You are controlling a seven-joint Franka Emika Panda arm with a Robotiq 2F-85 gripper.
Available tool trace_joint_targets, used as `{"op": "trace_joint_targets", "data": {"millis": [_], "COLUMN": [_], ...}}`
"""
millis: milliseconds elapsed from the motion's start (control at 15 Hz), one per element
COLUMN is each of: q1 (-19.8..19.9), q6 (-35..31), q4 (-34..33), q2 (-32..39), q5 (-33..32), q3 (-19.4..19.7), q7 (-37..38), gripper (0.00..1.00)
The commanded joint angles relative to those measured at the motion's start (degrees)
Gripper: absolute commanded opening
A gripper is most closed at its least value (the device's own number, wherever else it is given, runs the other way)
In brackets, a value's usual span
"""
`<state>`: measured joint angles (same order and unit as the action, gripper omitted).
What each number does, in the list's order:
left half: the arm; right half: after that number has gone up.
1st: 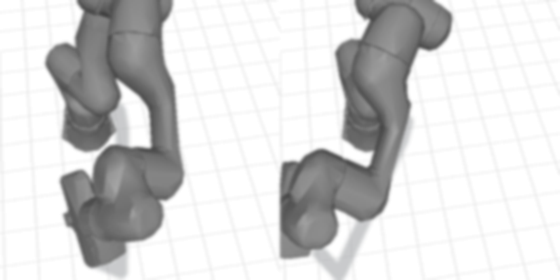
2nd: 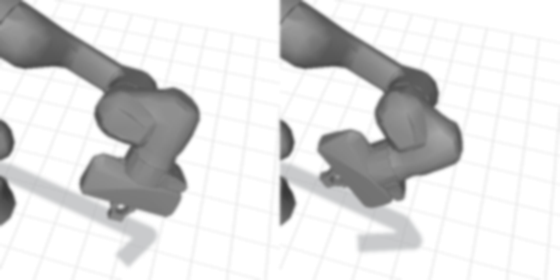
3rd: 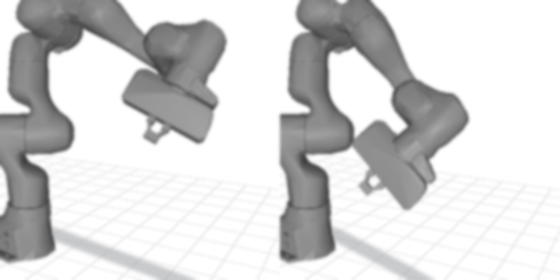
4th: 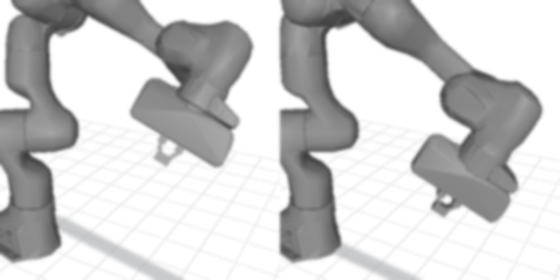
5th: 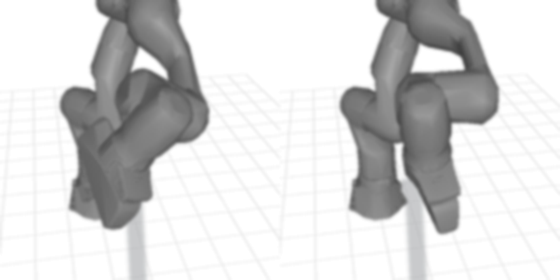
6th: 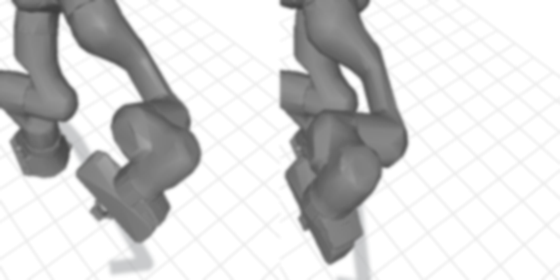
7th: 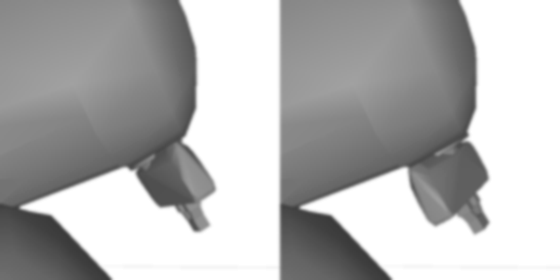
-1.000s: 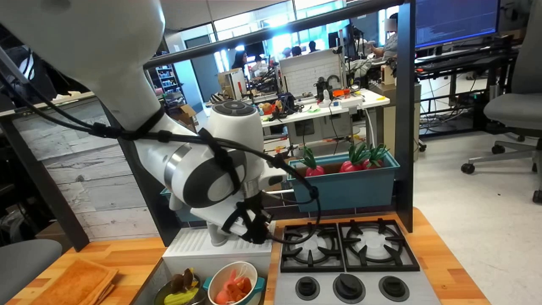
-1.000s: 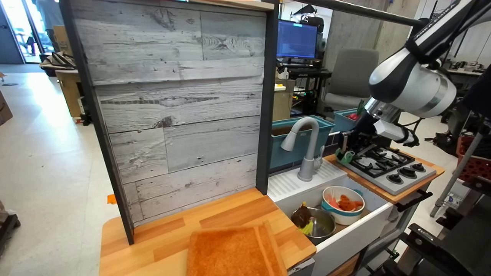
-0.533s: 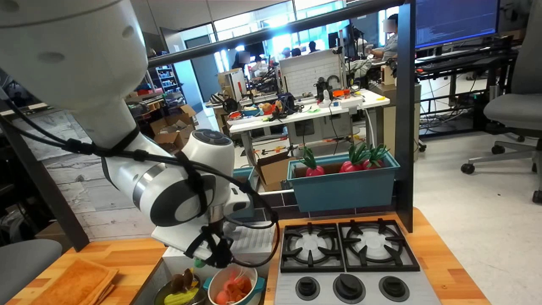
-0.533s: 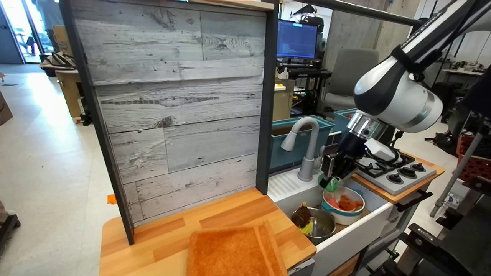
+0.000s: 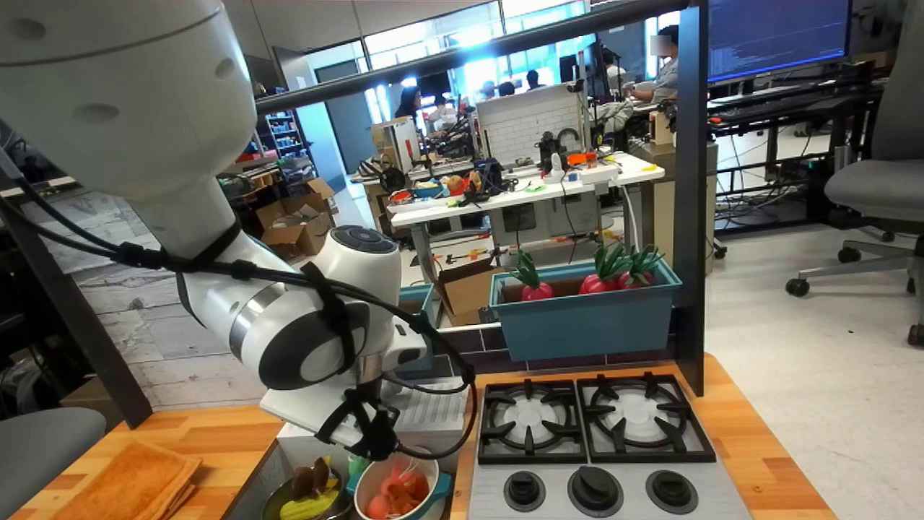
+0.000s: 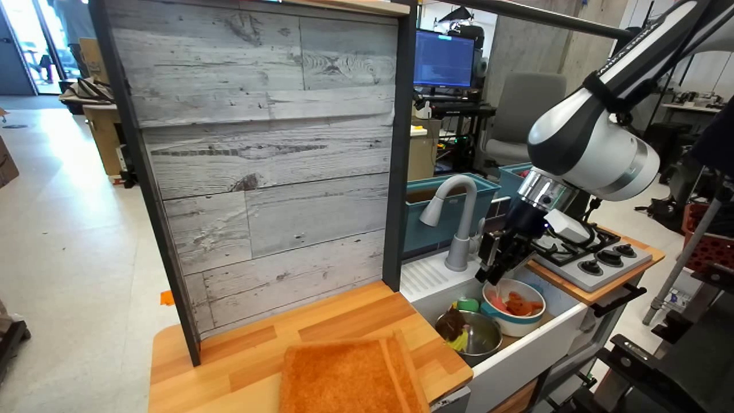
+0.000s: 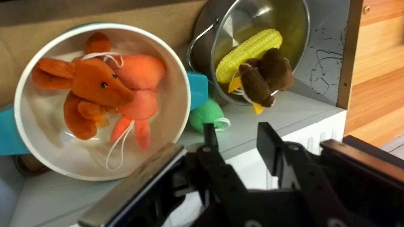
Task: Put the plush toy from the counter into the sink, wipe the counter with the orange towel, and put the toys from the stove in the sink
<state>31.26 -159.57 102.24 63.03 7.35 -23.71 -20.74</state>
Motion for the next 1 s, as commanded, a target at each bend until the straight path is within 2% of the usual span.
{"op": "trace_joint_targets", "data": {"millis": [0,333,467,600,667,800,867,933], "q1": [-1.71,-3.86,-5.57,-5.22,-4.20,2.00,6.64,8.40], "q6": [0.35,-1.36,-1.54,-3.27,-4.38,-5.91,-5.75,-3.83], "q4": [1.10,10.26,15.10,19.70,21.83,25.69,26.82,26.96], "q2": [-1.88,-12.13,-18.64,-24.73,-27.53,-32.36,-34.03,-35.85], "q5": [1.06,-0.60,-1.63,-1.56,-0.81,3.35,7.54,14.24], "q3": [1.85,4.98,7.07,6.38,4.87,-3.08,-9.25,-13.00], "q7": [-0.16,0.18,0.43,-1.19,-2.56,-8.38,-12.19,-16.38], "gripper": [0.66,0.99,1.00,1.00,1.00,1.00,1.00,1.00]}}
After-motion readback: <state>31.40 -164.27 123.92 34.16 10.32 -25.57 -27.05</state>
